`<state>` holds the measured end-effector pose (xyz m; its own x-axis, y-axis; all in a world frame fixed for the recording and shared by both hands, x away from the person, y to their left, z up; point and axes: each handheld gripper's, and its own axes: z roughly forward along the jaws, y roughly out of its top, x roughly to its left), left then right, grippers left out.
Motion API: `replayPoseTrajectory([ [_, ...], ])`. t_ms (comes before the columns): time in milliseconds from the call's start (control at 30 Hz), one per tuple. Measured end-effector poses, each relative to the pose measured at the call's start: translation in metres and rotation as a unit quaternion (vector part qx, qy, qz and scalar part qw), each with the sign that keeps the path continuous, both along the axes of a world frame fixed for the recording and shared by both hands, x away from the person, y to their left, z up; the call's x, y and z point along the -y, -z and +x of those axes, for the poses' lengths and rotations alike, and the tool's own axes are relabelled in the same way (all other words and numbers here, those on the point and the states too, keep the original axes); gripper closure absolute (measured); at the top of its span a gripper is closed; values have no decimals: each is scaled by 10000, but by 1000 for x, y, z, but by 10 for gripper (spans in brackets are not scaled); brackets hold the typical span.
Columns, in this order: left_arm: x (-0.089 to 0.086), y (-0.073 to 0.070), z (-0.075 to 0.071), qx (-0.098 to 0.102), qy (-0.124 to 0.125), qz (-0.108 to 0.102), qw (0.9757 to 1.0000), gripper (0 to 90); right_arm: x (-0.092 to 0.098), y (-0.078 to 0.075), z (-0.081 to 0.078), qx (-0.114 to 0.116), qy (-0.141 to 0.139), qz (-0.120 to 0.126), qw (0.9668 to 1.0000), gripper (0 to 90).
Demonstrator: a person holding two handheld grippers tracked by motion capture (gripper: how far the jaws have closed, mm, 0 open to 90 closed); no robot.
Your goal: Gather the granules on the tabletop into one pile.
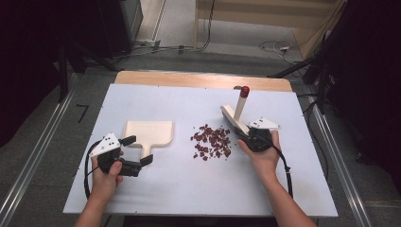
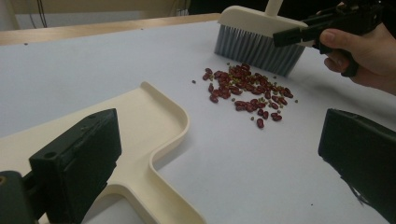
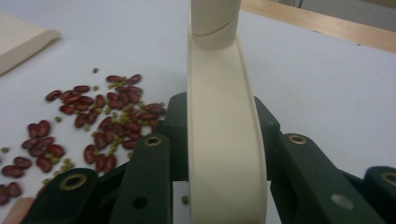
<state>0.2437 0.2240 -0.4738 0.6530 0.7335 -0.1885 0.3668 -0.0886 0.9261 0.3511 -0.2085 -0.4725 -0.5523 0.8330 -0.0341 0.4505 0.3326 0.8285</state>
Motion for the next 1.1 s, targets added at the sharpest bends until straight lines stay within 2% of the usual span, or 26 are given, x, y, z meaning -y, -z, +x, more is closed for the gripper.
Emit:
replayPoseTrajectory([
  [100, 0, 0, 1, 2, 11, -1, 10000, 0, -7, 3, -9, 10, -142, 1, 9999, 663],
  [233, 0, 0, 1, 3, 9, 4, 10000, 0, -9, 4, -14, 27, -184, 21, 9998, 663],
  [300, 0, 0, 2, 10, 1, -6, 10000, 0, -10, 3, -18, -7, -243, 116, 9996, 663],
  [467, -1, -1, 2, 25, -14, 9, 10000, 0, -16, 3, -24, 50, -337, 43, 9994, 663],
  [533, -1, -1, 2, 21, -25, 2, 10000, 0, -19, 2, -26, 107, -326, -31, 9994, 663],
  [700, -2, -1, 1, 19, -29, 22, 10000, 0, -18, 0, -27, 227, -305, -31, 9993, 663],
  [833, -1, -1, 1, 36, -25, 27, 10000, 0, -13, -8, -28, 347, -206, 120, 9991, 663],
  [900, -2, -1, 1, 25, -32, 27, 10000, 0, -11, -14, -31, 394, -264, 250, 9986, 663],
  [933, -2, -1, 1, 31, -43, 9, 10000, 0, -15, -20, -38, 404, -400, 393, 9976, 663],
  [967, -2, -1, 1, 32, -48, 6, 10000, 0, -15, -20, -38, 404, -400, 393, 9976, 663],
  [1000, -2, -1, 2, 36, -54, 2, 10000, 0, -24, -25, -47, 388, -590, 483, 9963, 662],
  [1033, -2, -1, 2, 31, -59, 12, 10000, 0, -24, -25, -47, 388, -590, 483, 9963, 662],
  [1100, -2, -1, 2, 34, -63, 20, 10000, 0, -37, -27, -56, 356, -819, 510, 9947, 662],
])
